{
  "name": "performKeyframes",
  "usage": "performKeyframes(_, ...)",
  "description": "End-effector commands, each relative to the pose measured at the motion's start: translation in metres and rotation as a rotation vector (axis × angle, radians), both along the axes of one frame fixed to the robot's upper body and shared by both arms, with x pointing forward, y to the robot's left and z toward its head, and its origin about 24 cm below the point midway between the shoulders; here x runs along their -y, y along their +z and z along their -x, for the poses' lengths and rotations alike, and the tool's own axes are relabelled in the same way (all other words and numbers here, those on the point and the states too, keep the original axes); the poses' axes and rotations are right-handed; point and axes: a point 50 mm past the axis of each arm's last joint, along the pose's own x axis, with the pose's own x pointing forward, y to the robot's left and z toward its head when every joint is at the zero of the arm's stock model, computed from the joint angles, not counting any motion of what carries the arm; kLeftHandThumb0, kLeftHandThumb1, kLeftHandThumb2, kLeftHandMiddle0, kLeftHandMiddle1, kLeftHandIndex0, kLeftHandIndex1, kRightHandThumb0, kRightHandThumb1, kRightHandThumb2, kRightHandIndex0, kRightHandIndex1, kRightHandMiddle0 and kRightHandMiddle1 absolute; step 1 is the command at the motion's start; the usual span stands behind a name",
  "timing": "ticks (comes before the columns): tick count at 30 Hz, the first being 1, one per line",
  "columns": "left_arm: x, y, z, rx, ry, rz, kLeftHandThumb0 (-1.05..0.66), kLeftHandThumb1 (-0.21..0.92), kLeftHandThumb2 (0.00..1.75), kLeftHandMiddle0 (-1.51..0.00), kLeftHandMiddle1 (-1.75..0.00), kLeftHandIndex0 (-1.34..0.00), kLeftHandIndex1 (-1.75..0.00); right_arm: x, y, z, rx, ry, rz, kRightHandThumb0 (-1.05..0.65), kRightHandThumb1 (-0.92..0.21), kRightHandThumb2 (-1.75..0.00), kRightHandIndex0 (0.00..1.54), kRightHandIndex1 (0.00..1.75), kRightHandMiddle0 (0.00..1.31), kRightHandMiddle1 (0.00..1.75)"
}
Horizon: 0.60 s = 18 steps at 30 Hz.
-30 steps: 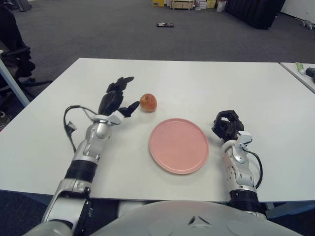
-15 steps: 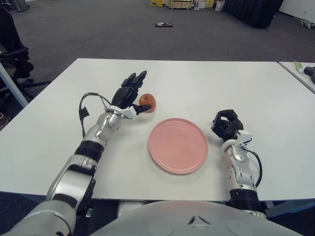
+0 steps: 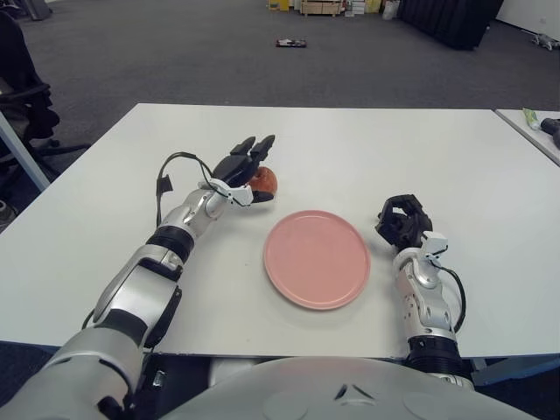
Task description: Put the apple into the plate.
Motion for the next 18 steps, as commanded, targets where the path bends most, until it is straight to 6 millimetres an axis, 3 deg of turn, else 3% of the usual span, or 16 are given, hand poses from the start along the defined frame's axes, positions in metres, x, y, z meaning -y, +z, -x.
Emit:
performKeyframes(1, 0.002, 0.003, -0.007, -0.031, -0.025, -0.065, -0.93, 0.5, 0.69, 0.0, 0.0, 0.0, 0.0, 0.0, -0.013, 0.008, -0.082, -0.015, -0.033, -0.43, -0.49, -1.11, 0.98, 1.75, 0.47, 1.75)
performKeyframes(9, 0.005, -0.015, -0.007, -0.126, -0.03, -0.229, -0.82, 0.34, 0.86, 0.0, 0.0, 0.0, 0.0, 0.0, -0.012, 0.01, -0.081, -0.014, -0.026, -0.42, -0.49, -1.1, 0.98, 1.75, 0.47, 1.75)
performKeyframes(18, 0.003, -0.027, -0.007, -0.204, -0.017, -0.371, -0.77, 0.34, 0.92, 0.0, 0.0, -0.01, -0.01, 0.003, -0.012, 0.012, -0.08, -0.015, -0.021, -0.42, -0.5, -1.1, 0.96, 1.75, 0.47, 1.75)
